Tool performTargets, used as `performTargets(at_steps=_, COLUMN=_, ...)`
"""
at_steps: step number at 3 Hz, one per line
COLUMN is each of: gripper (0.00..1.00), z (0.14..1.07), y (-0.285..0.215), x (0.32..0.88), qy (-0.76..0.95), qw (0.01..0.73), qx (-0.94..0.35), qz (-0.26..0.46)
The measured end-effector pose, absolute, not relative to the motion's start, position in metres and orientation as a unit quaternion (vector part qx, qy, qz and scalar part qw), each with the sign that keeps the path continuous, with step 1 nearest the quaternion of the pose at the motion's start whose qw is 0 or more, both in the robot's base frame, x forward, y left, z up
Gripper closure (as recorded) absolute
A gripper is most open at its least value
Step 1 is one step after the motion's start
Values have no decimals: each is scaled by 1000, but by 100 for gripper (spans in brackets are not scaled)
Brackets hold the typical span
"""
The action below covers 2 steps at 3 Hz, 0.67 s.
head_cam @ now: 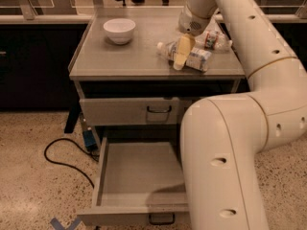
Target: Place blue plastic bottle into middle drawer
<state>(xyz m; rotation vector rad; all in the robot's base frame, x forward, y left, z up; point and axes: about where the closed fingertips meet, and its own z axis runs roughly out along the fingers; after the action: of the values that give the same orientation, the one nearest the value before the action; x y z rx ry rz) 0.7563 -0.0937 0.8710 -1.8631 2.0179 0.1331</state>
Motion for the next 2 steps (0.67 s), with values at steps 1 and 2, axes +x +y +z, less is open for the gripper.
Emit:
performTargets(at_steps=1, gripper=0, z=818, y=-93, x=760, qy=731, qw=164, qx=-657, qz=88)
performTargets(at_steps=2, gripper=0, z=813, y=-91, x=763, qy=731, qw=162, qx=-656, qz=91)
